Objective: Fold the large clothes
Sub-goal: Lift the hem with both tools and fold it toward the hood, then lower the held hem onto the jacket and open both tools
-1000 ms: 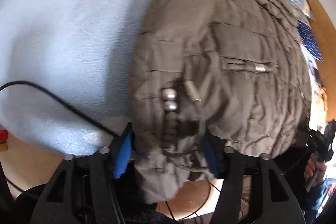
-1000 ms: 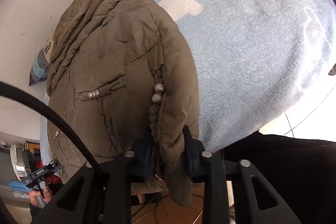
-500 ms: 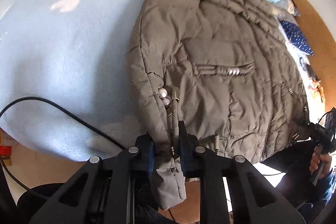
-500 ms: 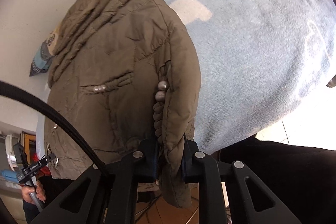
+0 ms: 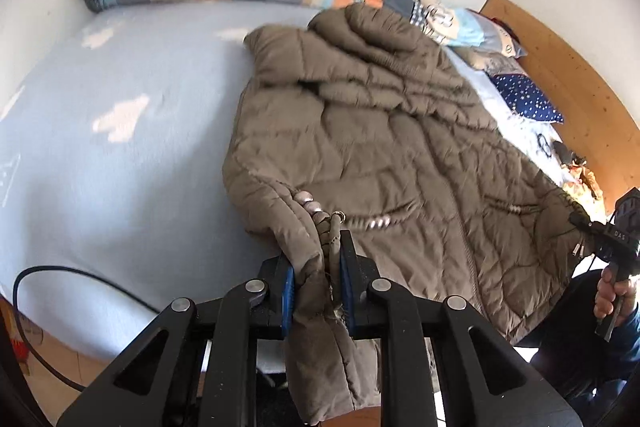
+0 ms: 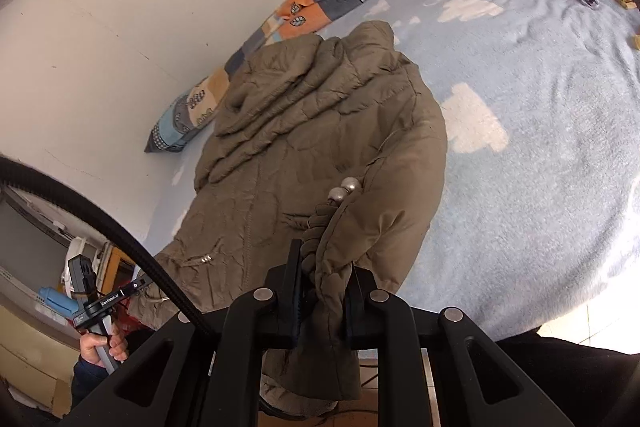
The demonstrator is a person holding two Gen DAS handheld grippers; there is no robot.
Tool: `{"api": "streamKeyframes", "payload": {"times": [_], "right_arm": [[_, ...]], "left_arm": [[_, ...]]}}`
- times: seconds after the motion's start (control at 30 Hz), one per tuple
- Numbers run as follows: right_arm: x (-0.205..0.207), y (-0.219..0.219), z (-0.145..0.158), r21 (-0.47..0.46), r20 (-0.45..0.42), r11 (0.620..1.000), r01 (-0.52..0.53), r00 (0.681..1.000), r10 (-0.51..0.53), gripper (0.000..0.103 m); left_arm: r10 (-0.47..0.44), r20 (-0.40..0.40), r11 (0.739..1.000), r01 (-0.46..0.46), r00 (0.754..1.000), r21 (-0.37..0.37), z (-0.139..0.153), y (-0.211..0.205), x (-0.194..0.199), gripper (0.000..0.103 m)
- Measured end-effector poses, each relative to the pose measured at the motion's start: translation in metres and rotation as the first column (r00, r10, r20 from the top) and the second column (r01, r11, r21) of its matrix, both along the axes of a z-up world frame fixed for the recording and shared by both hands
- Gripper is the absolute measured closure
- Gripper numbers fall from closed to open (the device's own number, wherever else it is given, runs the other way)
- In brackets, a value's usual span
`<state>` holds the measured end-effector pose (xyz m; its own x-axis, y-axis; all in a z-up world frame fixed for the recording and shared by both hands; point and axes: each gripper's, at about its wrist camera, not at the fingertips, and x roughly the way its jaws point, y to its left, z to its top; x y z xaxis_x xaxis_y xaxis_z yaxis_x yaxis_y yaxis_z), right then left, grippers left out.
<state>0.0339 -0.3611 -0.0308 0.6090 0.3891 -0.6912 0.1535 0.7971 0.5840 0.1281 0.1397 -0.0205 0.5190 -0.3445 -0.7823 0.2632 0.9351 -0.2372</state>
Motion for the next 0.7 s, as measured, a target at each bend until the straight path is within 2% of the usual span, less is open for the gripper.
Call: {"api": "streamKeyframes", "payload": {"times": [0.33, 0.57, 0.7], "right_arm": [[0.003, -0.015, 0.019, 0.102, 0.1, 0.995, 0.002, 0.995, -0.013, 0.087], [0.018, -0.022, 0.05, 0.114, 0.187, 0.993, -0.009, 0.982, -0.013, 0.087], [0.035, -0.027, 0.068, 0.108, 0.224, 0.994, 0.003, 0.974, -0.027, 0.087]], "left_arm": [[0.004, 0.057, 1.0, -0.004, 0.998, -0.015, 0.024, -0.011, 0.009, 0.085], [0.011, 0.097, 0.999, -0.008, 0.995, -0.035, 0.052, -0.007, 0.016, 0.085], [0.028, 0.091, 0.996, -0.02, 0.995, -0.089, 0.072, 0.0, 0.034, 0.084]]}}
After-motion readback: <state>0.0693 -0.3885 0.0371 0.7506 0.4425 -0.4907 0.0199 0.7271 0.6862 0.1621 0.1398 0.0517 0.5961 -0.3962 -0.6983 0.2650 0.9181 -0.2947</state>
